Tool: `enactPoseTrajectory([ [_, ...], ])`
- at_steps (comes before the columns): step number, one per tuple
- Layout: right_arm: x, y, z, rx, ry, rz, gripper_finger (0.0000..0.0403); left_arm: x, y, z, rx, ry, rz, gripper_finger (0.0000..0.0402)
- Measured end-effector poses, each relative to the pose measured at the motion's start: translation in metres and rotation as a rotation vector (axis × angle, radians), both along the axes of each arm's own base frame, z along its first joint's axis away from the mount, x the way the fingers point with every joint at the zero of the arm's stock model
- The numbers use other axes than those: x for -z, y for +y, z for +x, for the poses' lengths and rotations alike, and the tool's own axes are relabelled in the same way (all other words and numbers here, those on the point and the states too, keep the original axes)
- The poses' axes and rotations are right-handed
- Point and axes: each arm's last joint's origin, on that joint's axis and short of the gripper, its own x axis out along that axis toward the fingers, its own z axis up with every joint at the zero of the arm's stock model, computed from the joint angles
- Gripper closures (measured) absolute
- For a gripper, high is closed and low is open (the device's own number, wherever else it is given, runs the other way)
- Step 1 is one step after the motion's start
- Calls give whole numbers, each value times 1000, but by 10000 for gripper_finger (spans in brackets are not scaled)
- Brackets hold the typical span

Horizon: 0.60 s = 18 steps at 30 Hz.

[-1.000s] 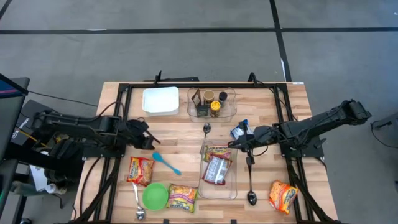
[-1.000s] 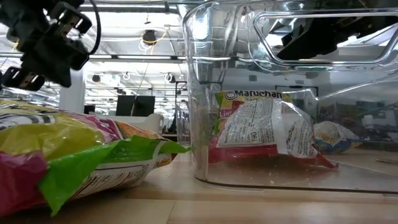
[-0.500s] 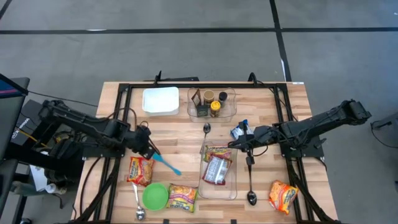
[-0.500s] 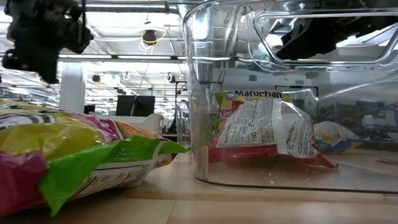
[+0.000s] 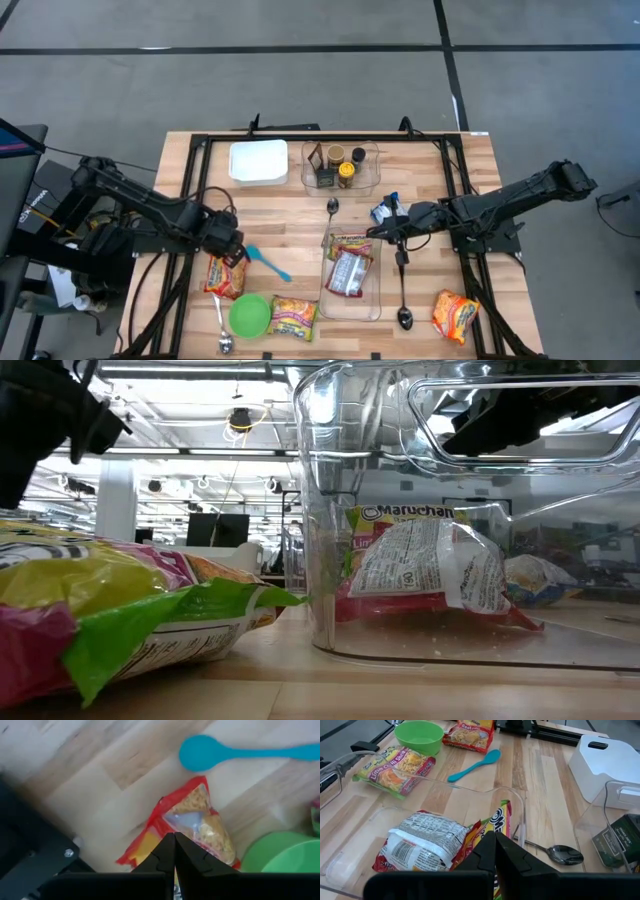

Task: Pick & Place Food Item
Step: Put the left orange noodle pack into the bottom transparent bin

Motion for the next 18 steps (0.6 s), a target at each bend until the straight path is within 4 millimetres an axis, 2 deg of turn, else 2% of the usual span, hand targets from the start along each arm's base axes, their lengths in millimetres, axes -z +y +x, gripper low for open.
enactPoseTrajectory([
  [18, -2, 0, 1, 1, -21, 6, 403, 1, 2, -9, 13, 103, -10, 393],
])
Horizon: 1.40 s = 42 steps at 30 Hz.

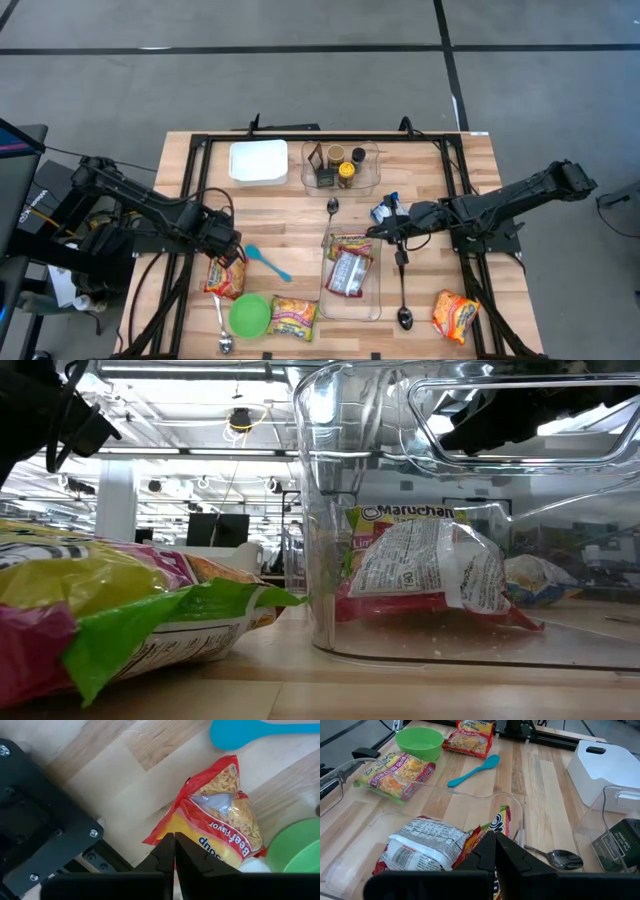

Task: Pick & Place Food Item
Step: Put the left orange noodle pack into the bottom transparent bin

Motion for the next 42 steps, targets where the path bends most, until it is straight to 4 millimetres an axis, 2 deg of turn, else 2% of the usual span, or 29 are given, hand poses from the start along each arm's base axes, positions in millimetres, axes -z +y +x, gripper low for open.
enactPoseTrajectory([
  [5, 0, 0, 0, 0, 0, 0, 403, -1, 1, -2, 0, -5, -4, 362],
  [14, 0, 0, 0, 0, 2, 0, 403, -6, 4, -9, -35, 0, -22, 275],
  [19, 0, 0, 0, 0, 2, 0, 403, -2, 6, -15, -60, 0, -21, 249],
  [21, 0, 0, 0, 0, 2, 0, 403, 4, 7, -17, -61, -17, -30, 243],
  [29, 0, 0, 0, 0, 2, 0, 403, -3, 8, -21, -64, -72, -53, 229],
  [35, 0, 0, 0, 0, 2, 0, 403, -2, 7, -17, -53, -87, -54, 233],
  [42, 0, 0, 0, 0, 2, 0, 403, 2, 4, -10, 242, -105, -33, 245],
])
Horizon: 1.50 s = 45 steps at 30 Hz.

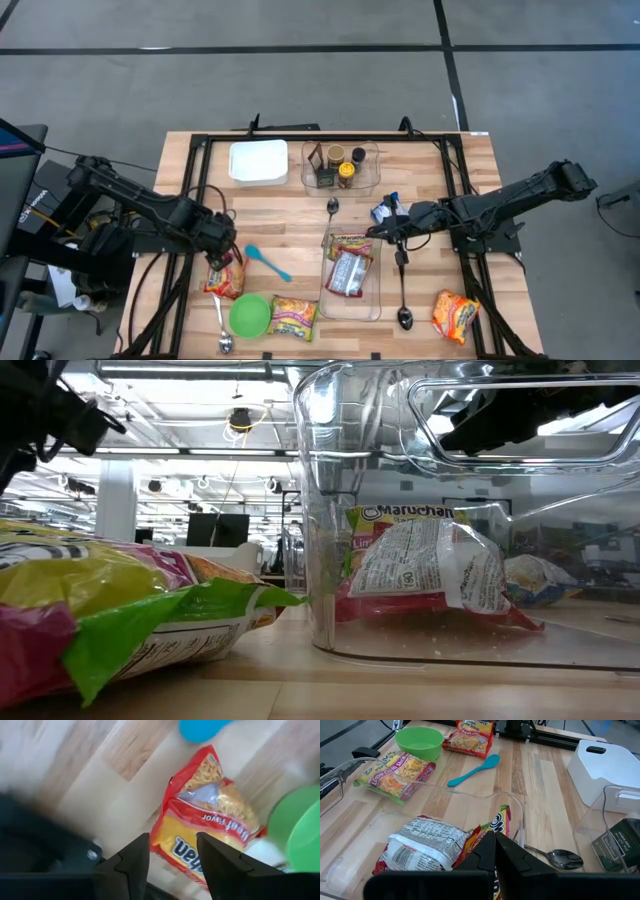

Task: Pick & Place Food Item
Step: Put the left orange noodle pack into the bottom transparent bin

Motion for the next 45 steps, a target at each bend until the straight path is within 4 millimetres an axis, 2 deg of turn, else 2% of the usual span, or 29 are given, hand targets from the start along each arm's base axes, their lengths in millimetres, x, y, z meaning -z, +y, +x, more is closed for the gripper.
enactPoseTrajectory([
  [7, 0, 0, 0, 0, 0, 0, 403, 1, 0, 0, 69, -8, 7, 249],
  [11, 0, 0, 0, 0, 0, 0, 403, 14, 0, 0, 77, -9, -9, 243],
  [15, 0, 0, 0, 0, 0, 0, 403, 21, -2, -2, 207, 1, -82, 241],
  [21, 0, 0, 0, 0, 0, 0, 403, 22, -3, -2, 225, 3, -94, 250],
  [37, 0, 0, 0, 0, -1, 1, 403, 22, 0, -9, 441, 34, -62, 257],
  [45, 0, 0, 0, 0, -1, 1, 403, 23, 0, -11, 447, 60, -89, 268],
])
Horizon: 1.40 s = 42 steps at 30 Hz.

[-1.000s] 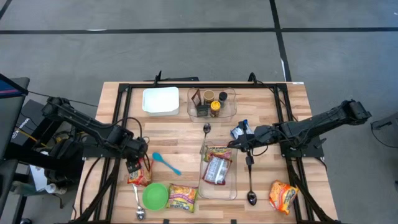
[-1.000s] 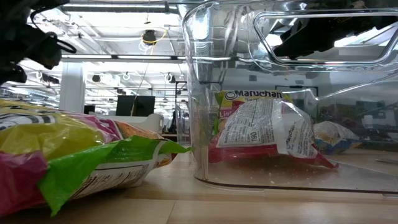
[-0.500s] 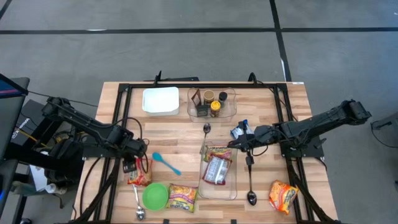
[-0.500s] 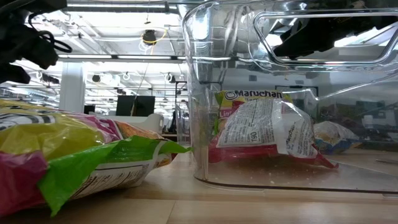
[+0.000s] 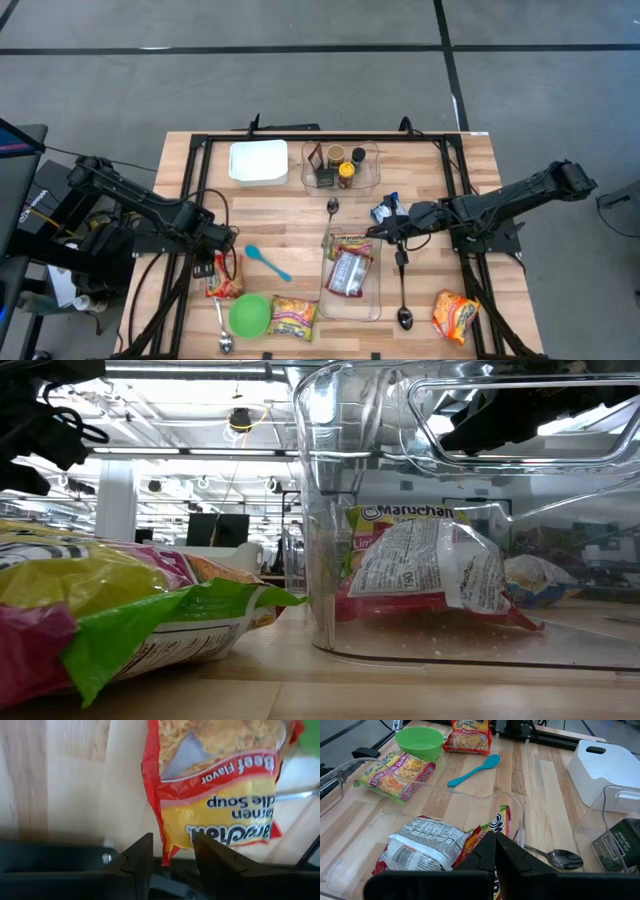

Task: Pick & Place Food Item
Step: Put the left orange noodle pack into the bottom transparent bin

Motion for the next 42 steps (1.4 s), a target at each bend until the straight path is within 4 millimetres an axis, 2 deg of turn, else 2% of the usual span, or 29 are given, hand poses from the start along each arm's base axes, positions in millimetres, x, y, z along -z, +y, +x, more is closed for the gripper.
enactPoseTrajectory([
  [9, 0, 0, 0, 0, 0, 0, 403, 0, 0, -1, 1, 10, 1, 269],
  [18, 0, 0, 0, -1, 0, -2, 403, -1, -2, -3, 2, 64, -101, 281],
  [24, 0, 0, 0, -1, 0, -1, 403, -1, -2, -3, 2, 67, -104, 283],
  [36, 0, 0, 0, 0, 0, 0, 403, 1, -3, -1, -17, 47, -113, 241],
  [42, 0, 0, 0, 0, 0, 0, 403, 6, -3, -1, 48, 21, -120, 222],
])
